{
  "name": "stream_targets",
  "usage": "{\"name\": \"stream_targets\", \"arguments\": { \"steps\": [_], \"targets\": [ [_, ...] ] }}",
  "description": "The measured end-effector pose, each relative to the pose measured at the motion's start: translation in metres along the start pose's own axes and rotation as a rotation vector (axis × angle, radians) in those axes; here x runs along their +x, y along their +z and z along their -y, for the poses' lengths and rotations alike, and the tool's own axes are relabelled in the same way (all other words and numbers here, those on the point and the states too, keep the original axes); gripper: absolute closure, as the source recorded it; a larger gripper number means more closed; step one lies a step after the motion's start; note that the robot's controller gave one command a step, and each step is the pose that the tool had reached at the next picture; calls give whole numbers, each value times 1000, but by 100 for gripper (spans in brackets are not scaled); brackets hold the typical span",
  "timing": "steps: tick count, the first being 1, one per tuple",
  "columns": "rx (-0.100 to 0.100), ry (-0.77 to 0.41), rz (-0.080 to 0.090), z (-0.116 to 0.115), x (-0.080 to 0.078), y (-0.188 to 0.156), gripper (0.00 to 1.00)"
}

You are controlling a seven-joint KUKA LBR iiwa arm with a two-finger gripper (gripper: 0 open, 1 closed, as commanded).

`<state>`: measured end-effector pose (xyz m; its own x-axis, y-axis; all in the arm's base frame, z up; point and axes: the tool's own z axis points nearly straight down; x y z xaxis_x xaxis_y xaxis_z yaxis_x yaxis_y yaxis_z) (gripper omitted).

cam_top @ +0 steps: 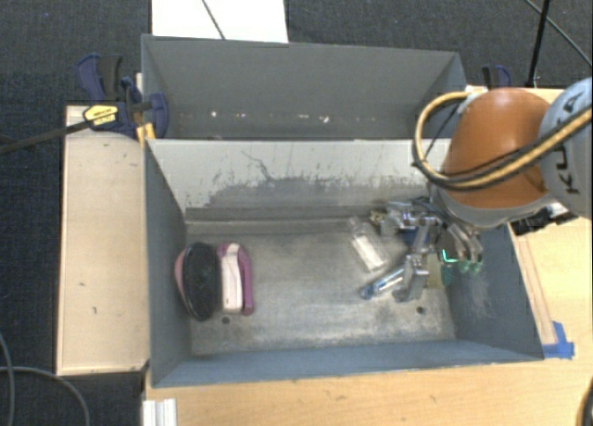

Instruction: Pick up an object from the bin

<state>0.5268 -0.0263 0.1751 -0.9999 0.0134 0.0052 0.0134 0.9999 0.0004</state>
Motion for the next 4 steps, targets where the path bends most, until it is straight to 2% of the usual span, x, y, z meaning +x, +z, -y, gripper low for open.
{"name": "stream_targets", "arguments": {
  "steps": [1,2,3,4],
  "targets": [
    [-1,-182,13,65,25,105,0],
    [-1,-187,13,64,25,103,100],
    [3,-31,15,101,26,-16,100],
    [0,-32,7,100,27,-12,0]
  ]
}}
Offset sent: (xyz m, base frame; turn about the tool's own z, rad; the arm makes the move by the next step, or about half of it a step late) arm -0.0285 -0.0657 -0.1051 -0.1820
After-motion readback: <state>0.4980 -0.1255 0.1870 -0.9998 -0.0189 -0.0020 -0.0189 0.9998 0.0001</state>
